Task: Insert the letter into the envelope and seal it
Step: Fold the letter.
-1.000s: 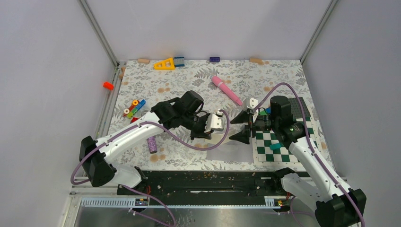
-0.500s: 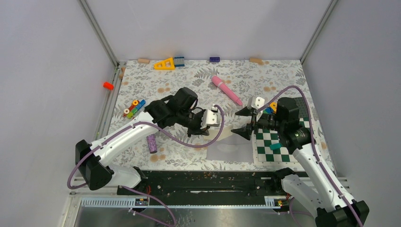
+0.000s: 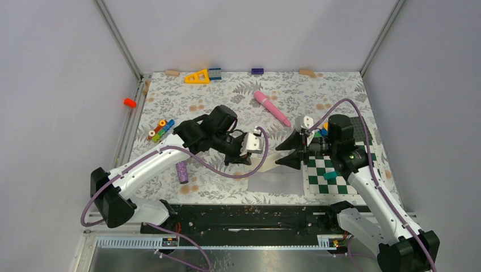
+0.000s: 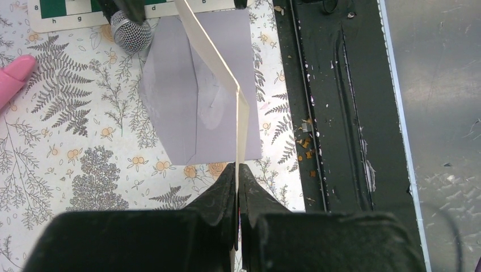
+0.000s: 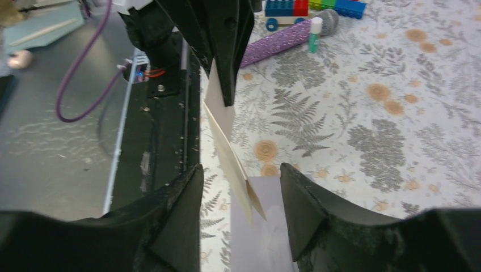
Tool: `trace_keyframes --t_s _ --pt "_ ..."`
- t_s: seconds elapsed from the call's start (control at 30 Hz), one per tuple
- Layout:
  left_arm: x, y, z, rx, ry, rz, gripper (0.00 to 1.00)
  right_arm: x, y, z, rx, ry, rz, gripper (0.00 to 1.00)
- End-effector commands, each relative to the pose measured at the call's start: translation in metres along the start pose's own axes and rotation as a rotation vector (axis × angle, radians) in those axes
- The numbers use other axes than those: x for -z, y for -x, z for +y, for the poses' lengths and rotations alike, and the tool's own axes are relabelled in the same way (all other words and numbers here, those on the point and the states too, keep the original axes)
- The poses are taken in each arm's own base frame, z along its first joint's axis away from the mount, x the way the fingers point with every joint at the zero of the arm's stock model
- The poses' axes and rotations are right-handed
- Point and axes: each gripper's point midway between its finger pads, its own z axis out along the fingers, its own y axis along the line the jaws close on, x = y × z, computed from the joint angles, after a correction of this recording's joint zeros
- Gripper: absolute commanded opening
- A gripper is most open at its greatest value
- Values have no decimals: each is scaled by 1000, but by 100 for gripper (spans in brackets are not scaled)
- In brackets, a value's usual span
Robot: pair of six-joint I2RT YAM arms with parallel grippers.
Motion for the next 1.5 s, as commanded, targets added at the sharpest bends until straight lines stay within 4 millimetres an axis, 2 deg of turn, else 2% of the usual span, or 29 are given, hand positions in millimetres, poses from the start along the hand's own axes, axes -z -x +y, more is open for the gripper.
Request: trace_keyframes --t_s 0.0,0.17,0.33,0.43,0.47,0.53,0.57,0.6,0.7,0.83,0.93,1.23,1.37,1.47 --pt "1 10 -4 -38 -27 -37 0 2 24 16 13 93 -55 54" --pt "1 11 -4 -39 -29 -37 0 2 25 18 10 99 -57 32" --pt "1 10 -4 -39 -28 -35 0 2 24 18 10 103 -57 0" --pt "1 10 -4 -39 -28 -36 0 2 21 19 12 107 -56 1" --pt "2 11 -3 -39 -26 -37 0 1 20 17 12 95 -53 20" --pt "2 13 -3 -40 -23 -38 0 1 21 7 23 41 -44 76" --pt "3 13 -2 -38 -19 -39 0 1 22 0 28 3 -43 95" --pt "4 15 -1 -37 -12 -43 0 2 22 -8 36 -41 -40 99" --pt "5 18 6 -21 28 -50 0 7 25 -29 91 -176 -40 100" --pt "5 20 19 13 79 -64 0 17 37 -38 201 -287 -87 100" --pt "4 20 31 44 129 -69 0 21 42 -43 213 -332 -88 100" --pt "8 21 70 134 304 -97 0 20 36 -40 231 -310 -68 98" --pt "8 21 77 161 335 -116 0 15 28 -36 215 -265 -70 95" --pt "6 23 75 169 319 -130 0 10 23 -36 194 -241 -77 94"
